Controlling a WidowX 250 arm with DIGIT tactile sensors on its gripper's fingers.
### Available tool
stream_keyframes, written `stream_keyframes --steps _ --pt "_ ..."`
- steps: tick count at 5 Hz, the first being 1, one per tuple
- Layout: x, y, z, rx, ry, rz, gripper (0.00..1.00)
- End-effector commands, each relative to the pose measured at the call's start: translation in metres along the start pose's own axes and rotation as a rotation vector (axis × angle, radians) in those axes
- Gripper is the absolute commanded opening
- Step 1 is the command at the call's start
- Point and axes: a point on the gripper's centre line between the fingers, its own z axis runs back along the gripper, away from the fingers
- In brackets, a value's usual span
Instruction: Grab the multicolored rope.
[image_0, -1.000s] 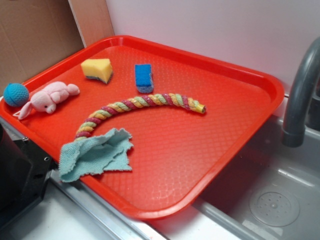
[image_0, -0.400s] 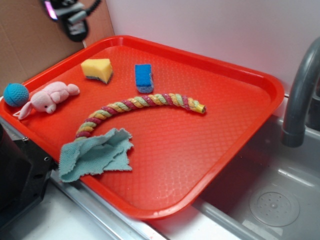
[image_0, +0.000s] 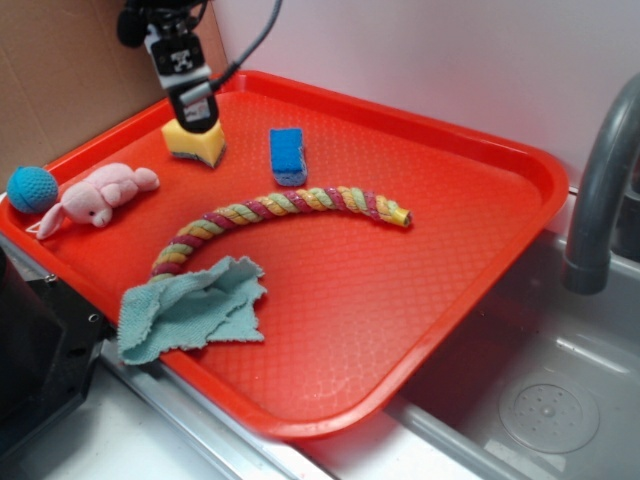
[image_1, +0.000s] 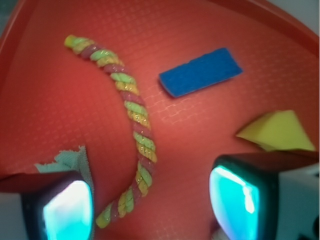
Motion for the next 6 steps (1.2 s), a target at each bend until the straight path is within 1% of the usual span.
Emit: stream_keyframes --steps 1,2,3,4,5,6 --pt "-0.009 0.001 -0.044 0.047 -0.005 0.025 1.0" --pt "-0.006 0.0 -0.059 0.096 -0.012 -0.01 1.0" --pt "-0.004 -0.001 -0.08 0.092 0.022 -0.037 1.0" --pt "0.0 -0.002 -0.09 0.081 0.04 -0.041 1.0" --pt "-0.001 -0.002 -0.099 0.071 0.051 -0.03 0.0" --pt "0.0 -0.001 -0.103 0.055 0.039 -0.034 0.0"
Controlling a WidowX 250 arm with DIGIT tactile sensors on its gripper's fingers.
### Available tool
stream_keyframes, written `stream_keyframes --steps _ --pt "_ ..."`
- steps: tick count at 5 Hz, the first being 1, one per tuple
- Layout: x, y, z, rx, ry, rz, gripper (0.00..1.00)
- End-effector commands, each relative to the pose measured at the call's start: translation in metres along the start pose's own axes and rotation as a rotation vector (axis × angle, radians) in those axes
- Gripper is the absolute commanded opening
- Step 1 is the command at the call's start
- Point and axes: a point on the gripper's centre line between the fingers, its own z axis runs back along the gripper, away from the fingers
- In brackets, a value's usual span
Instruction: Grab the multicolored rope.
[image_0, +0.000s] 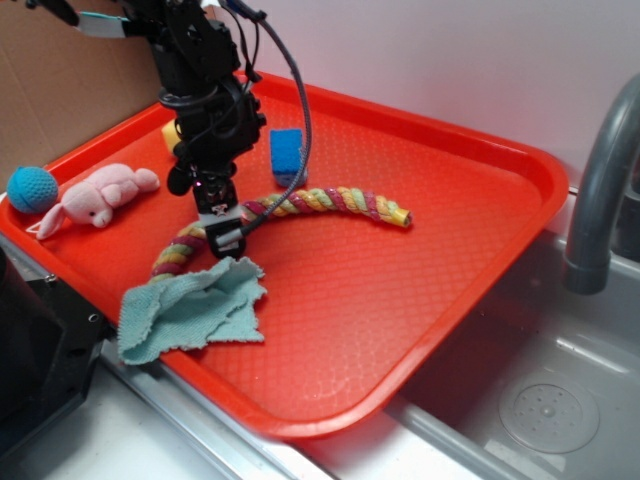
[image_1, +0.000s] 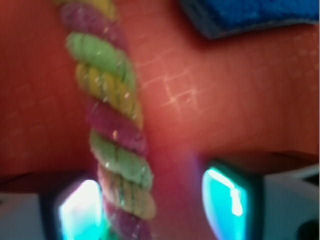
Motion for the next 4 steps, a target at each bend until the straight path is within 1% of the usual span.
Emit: stream_keyframes --steps 1,2,3,4 --pt "0.004 -0.006 -0.006 -0.018 -0.02 -0.009 0.0" --pt "0.003 -0.005 -0.002 -0.03 -0.032 -0.027 0.0" --pt "0.002 -0.001 0.019 -0.018 -0.021 0.001 0.0" --pt "-0.002 0.004 0.069 0.001 -0.049 0.144 0.0"
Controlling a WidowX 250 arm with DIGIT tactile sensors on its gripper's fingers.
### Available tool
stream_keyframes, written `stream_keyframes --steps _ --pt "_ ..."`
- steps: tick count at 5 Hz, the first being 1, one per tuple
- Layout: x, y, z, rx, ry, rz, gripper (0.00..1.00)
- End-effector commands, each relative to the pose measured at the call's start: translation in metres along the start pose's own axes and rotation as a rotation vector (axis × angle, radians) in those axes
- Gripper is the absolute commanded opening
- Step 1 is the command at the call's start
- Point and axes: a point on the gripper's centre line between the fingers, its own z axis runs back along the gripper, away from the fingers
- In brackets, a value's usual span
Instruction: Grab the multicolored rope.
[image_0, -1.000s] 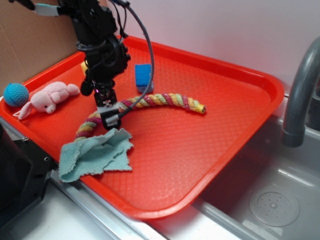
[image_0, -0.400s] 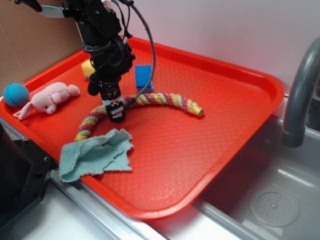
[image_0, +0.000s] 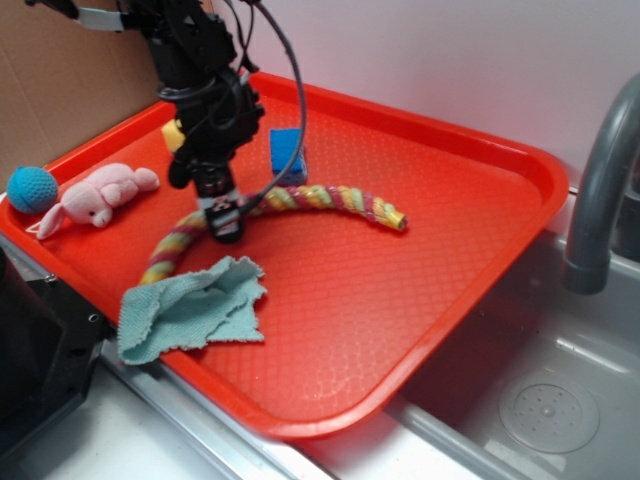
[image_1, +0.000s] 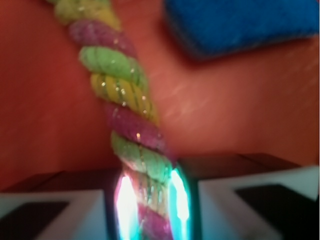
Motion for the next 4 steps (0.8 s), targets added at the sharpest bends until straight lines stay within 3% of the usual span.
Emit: stream_keyframes --steps 1,2,4 --pt "-0.013 0.0 0.111 0.066 -0.142 0.294 0.0" --pt "-0.023 -0.005 0.16 0.068 -0.141 0.479 0.0" --pt "-0.031 -0.004 0.208 0.033 -0.239 0.668 0.0"
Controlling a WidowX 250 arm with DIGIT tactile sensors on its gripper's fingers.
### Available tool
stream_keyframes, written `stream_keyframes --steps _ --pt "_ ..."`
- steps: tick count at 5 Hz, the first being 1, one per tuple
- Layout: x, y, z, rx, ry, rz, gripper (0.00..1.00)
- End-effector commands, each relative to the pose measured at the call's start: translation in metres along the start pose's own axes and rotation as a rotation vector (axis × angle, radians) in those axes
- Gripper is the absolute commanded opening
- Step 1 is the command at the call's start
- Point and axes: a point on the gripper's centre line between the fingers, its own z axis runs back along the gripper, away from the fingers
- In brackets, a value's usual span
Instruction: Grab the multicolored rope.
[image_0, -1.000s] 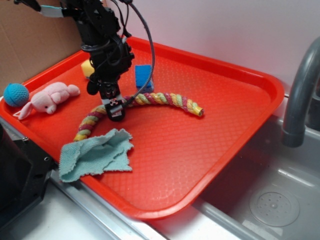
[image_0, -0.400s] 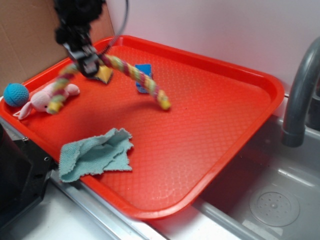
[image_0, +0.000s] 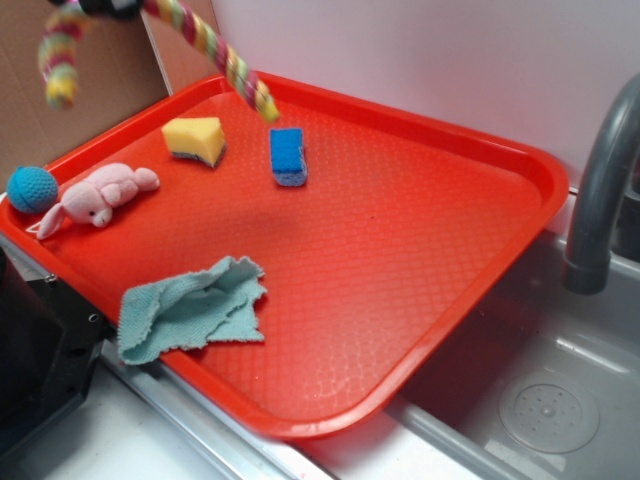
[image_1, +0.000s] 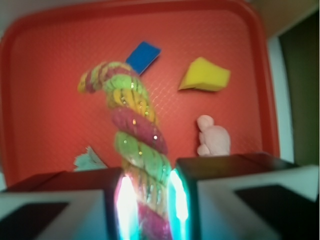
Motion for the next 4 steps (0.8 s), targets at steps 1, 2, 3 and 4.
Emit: stream_keyframes --steps 1,2,3,4 --pt "0.014 -0.006 0.016 0.033 -0.112 0.208 0.0" --pt "0.003 -0.009 0.016 0.075 -0.136 0.235 0.0" --pt "0.003 -0.011 0.009 0.091 -0.143 0.277 0.0" --pt "-0.009 -0.014 0.004 0.094 -0.122 0.268 0.0"
